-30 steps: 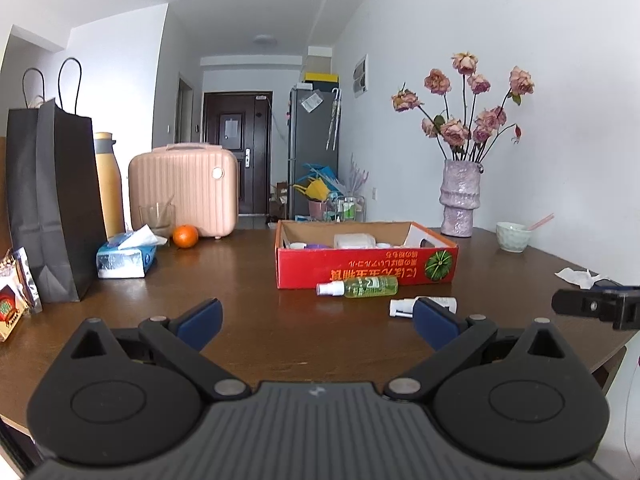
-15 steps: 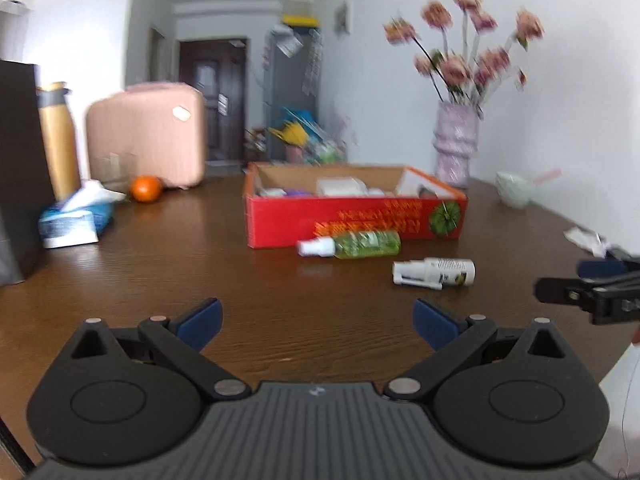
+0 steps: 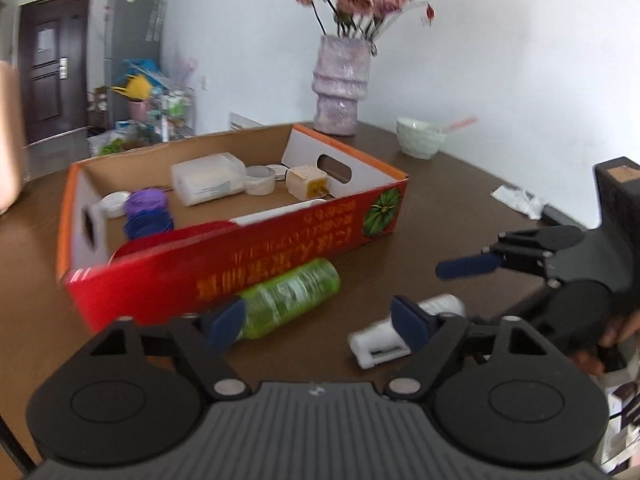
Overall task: Organize rigid objects
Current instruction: 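Grasp the green plastic bottle with the left tool while the right tool grasps the white spray bottle, then carry the green bottle and white spray bottle into the box and open both tools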
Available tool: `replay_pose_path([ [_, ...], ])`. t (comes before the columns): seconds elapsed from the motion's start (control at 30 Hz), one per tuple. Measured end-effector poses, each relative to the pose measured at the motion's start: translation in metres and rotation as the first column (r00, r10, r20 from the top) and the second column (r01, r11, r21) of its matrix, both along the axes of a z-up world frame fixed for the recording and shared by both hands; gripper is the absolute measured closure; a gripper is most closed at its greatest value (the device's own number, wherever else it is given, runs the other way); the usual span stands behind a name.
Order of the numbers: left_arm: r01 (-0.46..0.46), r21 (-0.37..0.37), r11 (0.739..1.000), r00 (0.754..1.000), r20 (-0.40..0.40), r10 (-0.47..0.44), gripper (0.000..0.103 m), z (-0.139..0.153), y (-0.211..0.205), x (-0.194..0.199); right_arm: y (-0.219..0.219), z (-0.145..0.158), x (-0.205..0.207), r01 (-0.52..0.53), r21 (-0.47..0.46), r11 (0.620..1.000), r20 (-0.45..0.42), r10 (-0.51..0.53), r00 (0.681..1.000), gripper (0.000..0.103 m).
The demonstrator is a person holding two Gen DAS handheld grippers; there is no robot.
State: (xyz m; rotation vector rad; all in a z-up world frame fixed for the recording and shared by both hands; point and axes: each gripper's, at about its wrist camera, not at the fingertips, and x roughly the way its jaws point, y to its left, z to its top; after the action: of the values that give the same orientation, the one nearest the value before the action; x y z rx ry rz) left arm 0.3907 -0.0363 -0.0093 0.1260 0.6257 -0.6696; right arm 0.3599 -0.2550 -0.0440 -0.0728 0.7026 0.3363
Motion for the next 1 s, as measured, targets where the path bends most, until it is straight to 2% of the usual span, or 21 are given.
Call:
replay_pose_path([
  [0.07, 0.022, 0.050, 0.999, 1.000, -0.008, -0.022, 0.034, -0.005, -0.011, 0.019, -0.009, -0.002, 0.002, 0.035, 0.034, 0.999, -0.032, -0.034, 0.999, 0.071],
  [0.1, 0.045, 0.067, 0.997, 0.999, -0.010, -0.044, 0.036, -0.009, -0.017, 0.028, -0.016, -0.004, 0.001, 0.061, 0.044, 0.997, -0.043, -0.059, 0.997, 0.076],
  [0.17, 0.081, 0.069, 0.994, 0.997, -0.019, -0.079, 0.036, -0.017, -0.025, 0.039, -0.028, -0.006, -0.004, 0.113, 0.058, 0.992, -0.050, -0.110, 0.993, 0.076],
  [0.3, 0.071, 0.094, 0.993, 0.996, -0.069, -0.064, 0.052, -0.038, -0.040, 0.053, -0.048, -0.008, -0.010, 0.184, 0.109, 0.977, -0.060, -0.179, 0.982, 0.076],
  [0.37, 0.072, 0.082, 0.994, 0.997, -0.040, -0.069, 0.053, -0.041, -0.043, 0.049, -0.047, -0.009, -0.010, 0.190, 0.108, 0.976, -0.053, -0.185, 0.981, 0.076],
  [0.43, 0.058, 0.100, 0.993, 0.998, -0.011, -0.057, 0.072, -0.042, -0.046, 0.042, -0.045, -0.010, -0.009, 0.190, 0.090, 0.978, -0.045, -0.186, 0.981, 0.076],
  [0.53, 0.023, 0.095, 0.995, 1.000, -0.020, -0.021, 0.072, -0.040, -0.043, 0.033, -0.044, -0.010, -0.009, 0.204, 0.098, 0.974, -0.039, -0.201, 0.979, 0.076],
  [0.7, -0.085, 0.075, 0.994, 0.996, 0.026, 0.083, 0.072, -0.033, -0.026, -0.010, -0.039, 0.001, -0.034, 0.207, 0.148, 0.967, -0.002, -0.209, 0.978, 0.076],
  [0.83, -0.186, 0.001, 0.982, 0.978, 0.090, 0.186, 0.072, -0.009, -0.003, -0.059, -0.033, 0.014, -0.060, 0.192, 0.164, 0.968, 0.043, -0.201, 0.979, 0.076],
  [0.9, -0.235, -0.060, 0.970, 0.963, 0.120, 0.240, 0.072, 0.005, 0.011, -0.087, -0.030, 0.022, -0.077, 0.176, 0.190, 0.966, 0.065, -0.191, 0.979, 0.076],
  [1.0, -0.328, -0.153, 0.932, 0.932, 0.106, 0.346, 0.072, 0.018, 0.031, -0.119, -0.027, 0.033, -0.098, 0.142, 0.268, 0.953, 0.085, -0.170, 0.982, 0.076],
])
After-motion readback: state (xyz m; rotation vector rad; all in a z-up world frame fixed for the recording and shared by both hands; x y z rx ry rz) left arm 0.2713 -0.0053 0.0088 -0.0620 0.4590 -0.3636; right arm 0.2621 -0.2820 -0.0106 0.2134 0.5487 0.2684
